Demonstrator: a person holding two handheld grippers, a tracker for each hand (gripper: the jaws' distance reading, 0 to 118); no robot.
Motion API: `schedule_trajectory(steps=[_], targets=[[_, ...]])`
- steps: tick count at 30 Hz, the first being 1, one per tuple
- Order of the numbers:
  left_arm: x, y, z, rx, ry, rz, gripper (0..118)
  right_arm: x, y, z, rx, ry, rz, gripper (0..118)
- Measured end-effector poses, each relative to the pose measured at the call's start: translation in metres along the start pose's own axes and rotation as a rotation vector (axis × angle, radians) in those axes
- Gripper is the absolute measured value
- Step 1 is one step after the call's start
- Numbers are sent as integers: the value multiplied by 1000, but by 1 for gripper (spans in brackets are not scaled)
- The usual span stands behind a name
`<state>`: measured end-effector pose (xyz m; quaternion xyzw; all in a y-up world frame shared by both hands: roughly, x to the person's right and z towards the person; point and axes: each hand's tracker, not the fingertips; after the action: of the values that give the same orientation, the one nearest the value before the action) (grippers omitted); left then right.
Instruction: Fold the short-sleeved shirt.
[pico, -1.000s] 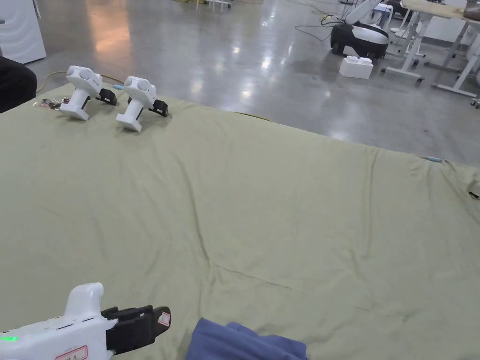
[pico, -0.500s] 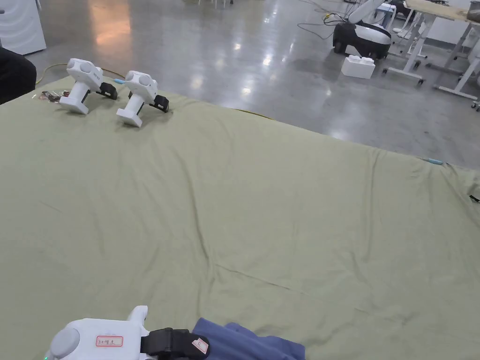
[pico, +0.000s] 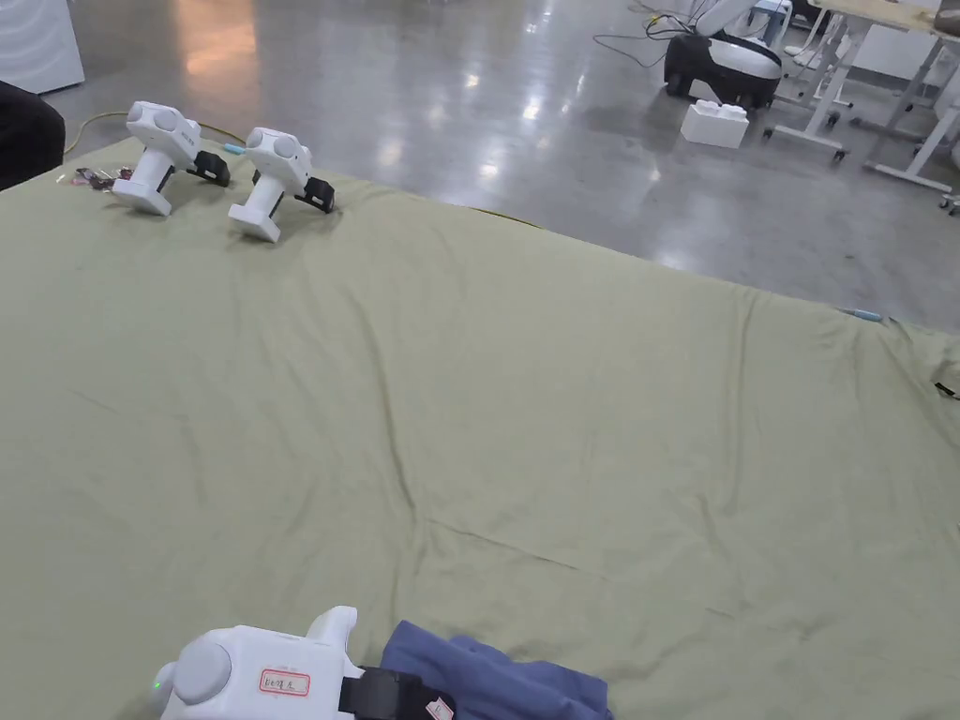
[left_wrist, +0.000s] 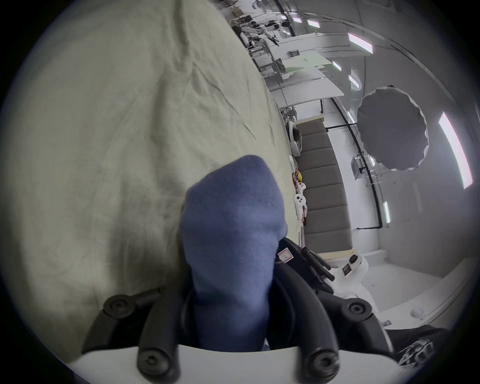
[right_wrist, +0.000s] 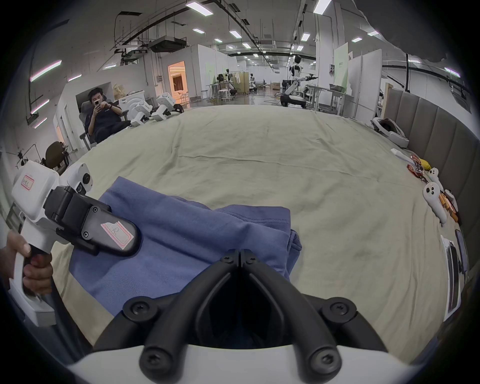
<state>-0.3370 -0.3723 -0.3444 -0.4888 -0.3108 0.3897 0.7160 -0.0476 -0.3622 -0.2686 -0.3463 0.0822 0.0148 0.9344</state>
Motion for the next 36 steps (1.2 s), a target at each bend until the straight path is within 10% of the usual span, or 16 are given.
schedule_trajectory(steps=[19,36], targets=[[32,94,207,139,229,-167,24,78,143,57,353,-160,6,4],[-20,133,343,167,645,89,24,117,176,78,422,-229,-39,4]])
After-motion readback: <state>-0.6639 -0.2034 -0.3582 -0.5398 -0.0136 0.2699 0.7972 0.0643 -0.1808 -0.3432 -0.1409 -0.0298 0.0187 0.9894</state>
